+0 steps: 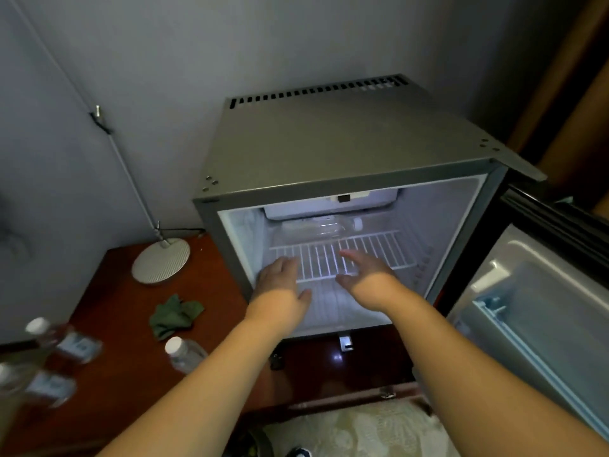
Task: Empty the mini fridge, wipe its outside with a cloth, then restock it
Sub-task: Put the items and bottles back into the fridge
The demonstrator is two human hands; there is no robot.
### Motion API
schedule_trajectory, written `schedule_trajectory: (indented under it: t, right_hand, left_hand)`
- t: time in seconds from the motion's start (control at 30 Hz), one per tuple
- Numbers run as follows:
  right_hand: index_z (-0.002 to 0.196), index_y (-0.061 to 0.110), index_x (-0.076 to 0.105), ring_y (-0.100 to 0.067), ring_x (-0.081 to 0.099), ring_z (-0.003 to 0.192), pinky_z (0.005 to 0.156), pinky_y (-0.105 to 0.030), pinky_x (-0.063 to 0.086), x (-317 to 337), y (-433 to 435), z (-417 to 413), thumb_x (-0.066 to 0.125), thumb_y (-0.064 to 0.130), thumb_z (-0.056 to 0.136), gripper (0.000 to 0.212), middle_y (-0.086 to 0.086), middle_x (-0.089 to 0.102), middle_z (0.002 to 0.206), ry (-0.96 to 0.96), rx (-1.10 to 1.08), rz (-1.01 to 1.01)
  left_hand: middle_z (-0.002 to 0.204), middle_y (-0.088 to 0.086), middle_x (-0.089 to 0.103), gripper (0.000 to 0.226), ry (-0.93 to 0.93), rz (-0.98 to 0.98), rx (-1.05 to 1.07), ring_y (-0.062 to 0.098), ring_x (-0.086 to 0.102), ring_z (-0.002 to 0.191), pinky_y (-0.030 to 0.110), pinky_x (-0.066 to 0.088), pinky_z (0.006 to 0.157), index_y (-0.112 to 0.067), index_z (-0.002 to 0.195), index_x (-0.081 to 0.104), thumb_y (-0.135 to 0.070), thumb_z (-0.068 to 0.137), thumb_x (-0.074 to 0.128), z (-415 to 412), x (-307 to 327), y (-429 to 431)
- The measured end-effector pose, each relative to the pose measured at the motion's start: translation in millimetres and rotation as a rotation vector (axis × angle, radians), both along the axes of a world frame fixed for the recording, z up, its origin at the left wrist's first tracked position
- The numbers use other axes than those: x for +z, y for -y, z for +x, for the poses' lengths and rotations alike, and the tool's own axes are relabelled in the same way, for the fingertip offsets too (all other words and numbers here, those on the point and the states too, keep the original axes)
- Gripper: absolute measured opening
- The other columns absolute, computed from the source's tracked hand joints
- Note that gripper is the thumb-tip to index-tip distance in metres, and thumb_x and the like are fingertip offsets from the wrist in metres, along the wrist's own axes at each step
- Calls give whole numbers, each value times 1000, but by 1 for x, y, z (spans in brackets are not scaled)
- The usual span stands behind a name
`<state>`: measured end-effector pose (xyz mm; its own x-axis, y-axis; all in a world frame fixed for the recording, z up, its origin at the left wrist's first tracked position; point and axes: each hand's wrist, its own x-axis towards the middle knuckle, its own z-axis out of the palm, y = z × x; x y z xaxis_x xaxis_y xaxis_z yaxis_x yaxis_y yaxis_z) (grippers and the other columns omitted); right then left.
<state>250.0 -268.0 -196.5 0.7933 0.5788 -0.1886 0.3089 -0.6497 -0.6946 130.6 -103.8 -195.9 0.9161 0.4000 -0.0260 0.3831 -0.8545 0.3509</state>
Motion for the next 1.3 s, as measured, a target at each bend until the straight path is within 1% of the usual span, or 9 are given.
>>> schedule_trajectory:
  t: [0.17,0.37,0.63,0.83,0.93,1.0,1.07,1.2,1.3]
  right_hand:
    - [149,26,45,-16,35,145,112,-21,25,10,-10,-45,71,33,91,63,2,39,157,145,246,35]
    - [140,34,52,-10,54,120,100,-27,45,5,-56,-112,69,40,89,54,9,49,138,175,496,79]
    - [146,32,45,-17,51,127,105,-32,44,-26,-168,-171,69,37,87,64,7,44,144,133,722,-42]
    - [151,29,39,-29,53,125,101,-39,47,-56,-234,-197,67,35,89,69,-1,36,150,123,669,-189]
    - [129,25,56,-31,60,109,88,-36,50,-72,-249,-202,62,31,90,40,-5,53,122,180,598,-263]
    - [107,19,59,-31,62,95,74,-34,46,-75,-254,-205,60,29,91,19,-5,54,104,227,547,-276]
    - [99,15,60,-30,62,89,71,-34,44,-71,-254,-208,61,28,91,16,-5,54,100,257,503,-282]
    - [106,22,70,-16,59,89,73,-28,45,-38,-232,-209,71,33,84,25,4,61,99,189,392,-169]
    - [98,29,74,-6,63,87,78,-27,51,6,-201,-207,83,38,76,26,12,70,93,89,289,-24]
  left_hand:
    - [154,-1,40,68,96,-31,-19,19,35,142,33,35,116,-23,152,38,-40,93,65,-77,2,-8]
    - [151,-11,39,66,120,-27,201,12,34,142,33,38,114,-30,151,38,-43,93,66,-162,-4,-45]
    - [150,-13,39,70,73,-59,451,11,34,141,29,35,116,-32,151,36,-46,90,69,-259,-23,-96]
    - [152,-15,36,74,45,-163,502,11,33,142,32,37,116,-36,152,32,-50,90,69,-306,-39,-145]
    - [151,-17,36,74,36,-208,470,9,34,140,32,38,115,-37,152,32,-49,89,69,-318,-45,-170]
    - [150,-19,36,74,19,-244,420,7,36,139,32,40,113,-38,152,32,-49,89,69,-319,-47,-184]
    - [149,-21,37,75,-5,-300,361,4,42,134,32,45,108,-41,152,31,-49,88,70,-314,-49,-195]
    - [144,-27,37,82,-35,-371,171,-2,50,118,19,45,92,-47,151,27,-55,84,72,-287,-43,-200]
    - [139,-33,37,84,-28,-416,-20,-5,44,127,20,41,100,-50,148,30,-58,77,76,-250,-30,-185]
